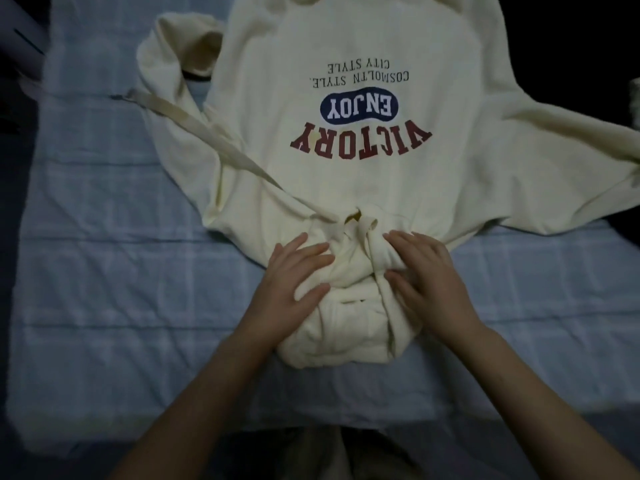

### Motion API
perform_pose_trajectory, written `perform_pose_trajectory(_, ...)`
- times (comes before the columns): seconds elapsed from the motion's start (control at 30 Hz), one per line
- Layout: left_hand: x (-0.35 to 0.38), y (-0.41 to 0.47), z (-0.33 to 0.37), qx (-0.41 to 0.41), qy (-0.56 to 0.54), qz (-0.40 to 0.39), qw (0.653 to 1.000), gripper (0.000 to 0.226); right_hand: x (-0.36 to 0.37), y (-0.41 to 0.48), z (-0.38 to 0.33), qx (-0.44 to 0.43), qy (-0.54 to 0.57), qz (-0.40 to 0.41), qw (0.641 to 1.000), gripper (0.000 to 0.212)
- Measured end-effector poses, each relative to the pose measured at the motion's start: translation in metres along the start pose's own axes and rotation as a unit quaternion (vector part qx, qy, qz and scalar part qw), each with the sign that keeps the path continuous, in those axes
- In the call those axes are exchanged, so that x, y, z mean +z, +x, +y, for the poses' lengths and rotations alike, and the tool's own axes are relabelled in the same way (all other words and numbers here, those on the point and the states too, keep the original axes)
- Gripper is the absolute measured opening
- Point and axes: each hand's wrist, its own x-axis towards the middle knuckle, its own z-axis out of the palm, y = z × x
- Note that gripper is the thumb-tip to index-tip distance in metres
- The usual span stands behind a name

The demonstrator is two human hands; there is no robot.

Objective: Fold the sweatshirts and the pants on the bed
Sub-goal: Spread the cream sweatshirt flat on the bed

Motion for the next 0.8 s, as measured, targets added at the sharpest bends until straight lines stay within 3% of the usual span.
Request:
perform_pose_trajectory(0.17, -0.002, -0.022, 0.021, -0.036, -0.155, 0.173, 0.972, 0.031, -0.017, -0.008, -0.007, -0.048, -0.041, 0.089, 0.994, 0.041)
perform_pose_trajectory(0.23, 0.001, -0.039, 0.031, -0.052, -0.148, 0.187, 0.970, 0.030, -0.022, -0.026, -0.010, -0.040, -0.010, 0.147, 0.988, 0.035)
perform_pose_trajectory(0.33, 0.011, -0.066, 0.041, -0.093, -0.148, 0.150, 0.973, 0.029, -0.017, -0.058, -0.010, 0.078, 0.120, 0.138, 0.980, 0.045)
perform_pose_trajectory(0.4, 0.008, -0.076, 0.042, -0.148, -0.203, 0.212, 0.944, 0.031, -0.010, -0.077, -0.003, 0.162, 0.217, 0.118, 0.955, 0.057)
perform_pose_trajectory(0.47, 0.004, -0.077, 0.036, -0.204, -0.218, 0.279, 0.913, 0.033, -0.003, -0.086, 0.004, 0.163, 0.280, 0.095, 0.941, 0.065)
perform_pose_trajectory(0.57, 0.012, -0.079, 0.031, -0.231, -0.253, 0.219, 0.914, 0.041, 0.006, -0.092, 0.012, 0.073, 0.236, 0.062, 0.967, 0.078)
perform_pose_trajectory(0.67, 0.019, -0.082, 0.025, -0.191, -0.256, 0.162, 0.934, 0.051, 0.011, -0.089, 0.011, 0.066, 0.226, 0.071, 0.969, 0.079)
perform_pose_trajectory(0.8, 0.008, -0.092, 0.016, -0.213, -0.397, 0.132, 0.883, 0.061, 0.008, -0.085, -0.004, 0.099, 0.286, 0.097, 0.948, 0.062)
